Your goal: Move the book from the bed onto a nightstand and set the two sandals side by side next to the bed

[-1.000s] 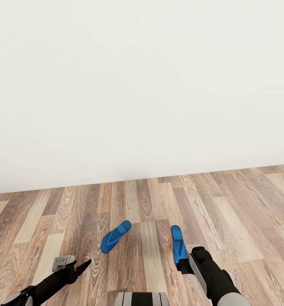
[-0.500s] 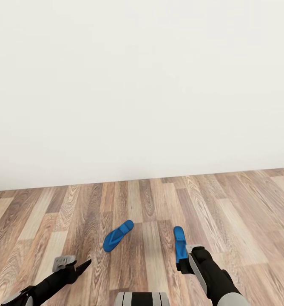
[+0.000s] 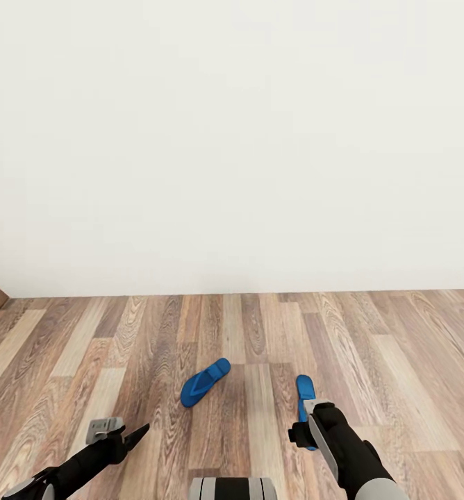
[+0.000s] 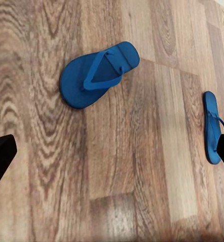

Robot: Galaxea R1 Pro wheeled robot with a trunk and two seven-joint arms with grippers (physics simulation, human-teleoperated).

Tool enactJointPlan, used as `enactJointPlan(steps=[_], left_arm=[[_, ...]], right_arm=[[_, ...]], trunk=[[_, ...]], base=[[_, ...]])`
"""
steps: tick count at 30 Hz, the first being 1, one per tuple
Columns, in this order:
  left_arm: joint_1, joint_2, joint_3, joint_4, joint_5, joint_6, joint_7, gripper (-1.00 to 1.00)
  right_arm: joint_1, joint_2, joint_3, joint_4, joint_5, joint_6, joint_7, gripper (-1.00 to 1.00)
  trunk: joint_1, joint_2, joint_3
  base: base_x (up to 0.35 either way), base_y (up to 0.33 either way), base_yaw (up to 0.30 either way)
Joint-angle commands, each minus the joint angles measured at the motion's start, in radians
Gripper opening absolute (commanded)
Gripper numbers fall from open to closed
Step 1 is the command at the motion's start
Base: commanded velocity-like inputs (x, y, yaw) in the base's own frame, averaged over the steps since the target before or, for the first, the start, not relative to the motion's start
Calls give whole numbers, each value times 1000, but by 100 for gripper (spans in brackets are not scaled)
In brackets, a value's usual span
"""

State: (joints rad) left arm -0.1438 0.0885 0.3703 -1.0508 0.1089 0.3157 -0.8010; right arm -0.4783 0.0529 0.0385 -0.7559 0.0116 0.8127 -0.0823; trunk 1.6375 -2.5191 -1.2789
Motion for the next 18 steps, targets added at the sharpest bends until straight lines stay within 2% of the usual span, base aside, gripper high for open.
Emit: enactJointPlan(steps=[1, 7, 11, 18], left_arm=[[0, 0, 1, 0, 8, 9, -3, 100], [0, 0, 1, 0, 8, 8, -4, 100], [0, -1, 1, 0, 8, 8, -4, 100], [0, -1, 1, 0, 8, 8, -4, 100]], right_arm=[[0, 0, 2, -6, 1, 5, -3, 100], [0, -3, -3, -55, -1, 6, -3, 100], [0, -7, -7, -135, -8, 8, -2, 100], [0, -10, -11, -180, -10, 8, -2, 100]], trunk=[[0, 0, -1], [0, 0, -1], [0, 0, -1], [0, 0, -1]], base=[[0, 0, 9], [0, 0, 4], [0, 0, 0], [0, 0, 0]])
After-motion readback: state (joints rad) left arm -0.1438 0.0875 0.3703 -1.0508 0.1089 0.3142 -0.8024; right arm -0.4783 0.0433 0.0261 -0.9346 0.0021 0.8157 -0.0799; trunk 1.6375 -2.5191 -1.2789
